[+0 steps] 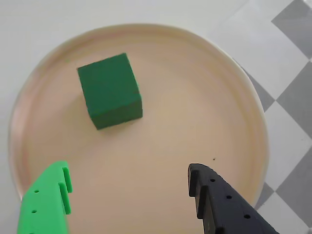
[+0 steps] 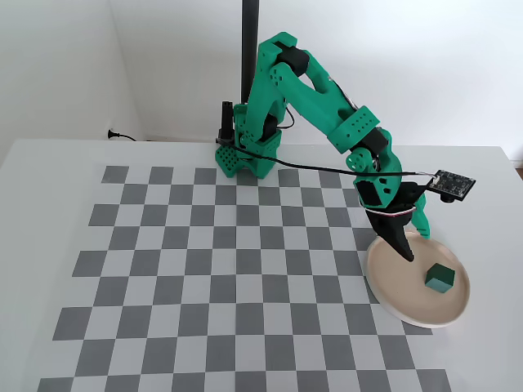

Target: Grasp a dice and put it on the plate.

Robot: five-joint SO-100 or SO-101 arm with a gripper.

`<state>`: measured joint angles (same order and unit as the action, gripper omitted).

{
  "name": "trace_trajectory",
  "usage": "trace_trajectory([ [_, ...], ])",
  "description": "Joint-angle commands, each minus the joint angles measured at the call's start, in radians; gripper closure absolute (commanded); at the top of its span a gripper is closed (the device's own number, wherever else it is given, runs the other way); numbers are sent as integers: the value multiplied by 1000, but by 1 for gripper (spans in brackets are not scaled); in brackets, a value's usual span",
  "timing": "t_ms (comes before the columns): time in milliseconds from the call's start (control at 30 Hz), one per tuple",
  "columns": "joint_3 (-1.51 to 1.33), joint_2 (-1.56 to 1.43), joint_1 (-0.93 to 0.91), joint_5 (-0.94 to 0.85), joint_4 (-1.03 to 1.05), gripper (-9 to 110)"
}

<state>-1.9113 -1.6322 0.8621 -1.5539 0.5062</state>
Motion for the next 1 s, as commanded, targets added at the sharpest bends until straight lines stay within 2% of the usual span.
trace_trajectory([
  [0,80,-285,-12,21,126,83],
  [367,-164,-877,-117,77,331,93],
  [567,-354,-1173,-282,130,364,106],
  [967,-808,-1690,-575,273,356,106],
])
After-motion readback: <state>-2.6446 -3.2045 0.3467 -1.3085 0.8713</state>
